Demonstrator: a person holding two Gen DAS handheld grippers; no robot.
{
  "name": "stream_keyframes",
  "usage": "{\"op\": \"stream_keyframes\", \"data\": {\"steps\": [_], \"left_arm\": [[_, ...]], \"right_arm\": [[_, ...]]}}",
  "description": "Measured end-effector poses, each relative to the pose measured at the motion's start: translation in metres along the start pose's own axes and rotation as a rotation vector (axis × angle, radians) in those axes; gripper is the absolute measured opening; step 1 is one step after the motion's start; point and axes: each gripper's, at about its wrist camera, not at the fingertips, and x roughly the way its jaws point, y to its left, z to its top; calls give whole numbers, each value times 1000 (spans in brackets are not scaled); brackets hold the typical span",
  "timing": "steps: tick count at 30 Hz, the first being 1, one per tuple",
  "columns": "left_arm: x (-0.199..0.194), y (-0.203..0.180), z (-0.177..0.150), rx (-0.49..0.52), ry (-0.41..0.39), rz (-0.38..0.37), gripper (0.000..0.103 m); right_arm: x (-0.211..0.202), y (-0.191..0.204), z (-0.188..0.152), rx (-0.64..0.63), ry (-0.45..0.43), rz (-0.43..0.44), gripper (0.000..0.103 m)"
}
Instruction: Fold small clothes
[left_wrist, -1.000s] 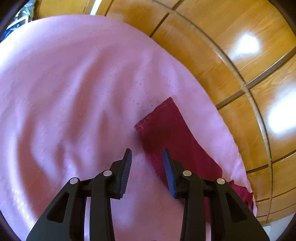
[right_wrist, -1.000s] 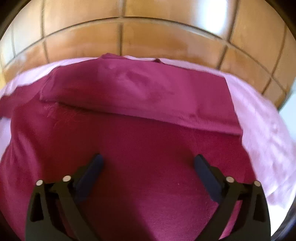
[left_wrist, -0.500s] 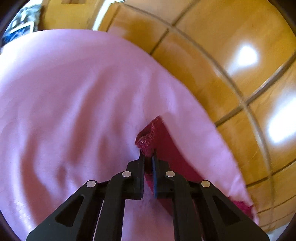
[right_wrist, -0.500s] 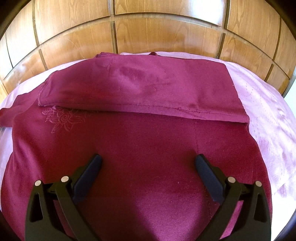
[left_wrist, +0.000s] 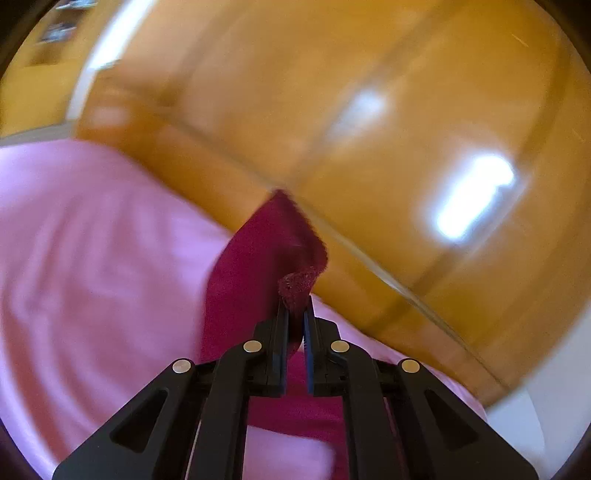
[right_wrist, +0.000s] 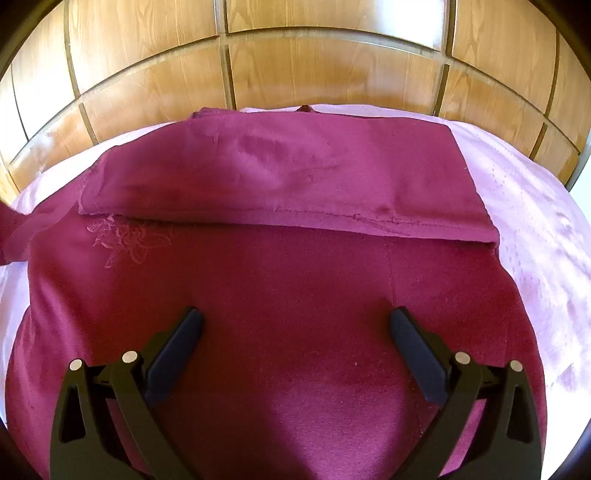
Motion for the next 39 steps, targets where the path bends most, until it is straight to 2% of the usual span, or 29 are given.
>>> {"op": "stream_keyframes", "data": {"steps": [2,5,6,9,12,15,17,19,21,23,26,29,30,31,32,33,36,39], "left_arm": [[20,-44,-23,61,72,-90,6],[48,-95,-63,163,170,-148,6],[62,-116,-87,197,231,-180,6],[89,-152,-138,295,339,-200,6],[118,-166,-189,358,486,-194,9],[124,-158,-212,375,556,-185,24],[115,-148,-215,361,563,-202,44],[101,-142,-212,360,530,-209,52],[88,-135,-210,361,507,-207,53],[77,-127,-211,351,504,-209,53],[70,-115,-216,359,500,-175,53],[67,-101,-223,334,513,-151,53],[67,-97,-225,328,515,-140,53],[67,-93,-227,324,518,-136,53],[67,-91,-228,326,519,-134,53],[68,-90,-230,340,515,-126,53],[69,-85,-232,359,512,-120,53],[69,-80,-232,347,507,-131,53]], "right_arm": [[0,0,0,1,0,0,101],[-1,0,0,6,-1,6,101],[-1,-1,0,8,-2,9,101],[-1,-2,1,16,2,23,101],[-2,-7,2,36,8,55,101],[-5,-14,5,60,16,101,101],[-10,-17,9,62,23,109,91],[-16,-23,15,98,27,135,64],[-24,-29,25,189,27,274,61],[-27,-21,34,216,34,396,61],[-20,7,44,194,78,494,63],[0,42,48,109,132,462,64],[6,52,46,81,152,439,52],[10,63,46,30,158,374,28],[10,70,48,-7,151,331,20],[7,73,51,-21,144,335,6],[-25,70,67,-59,46,310,6],[-68,50,94,-53,-76,311,6]]}}
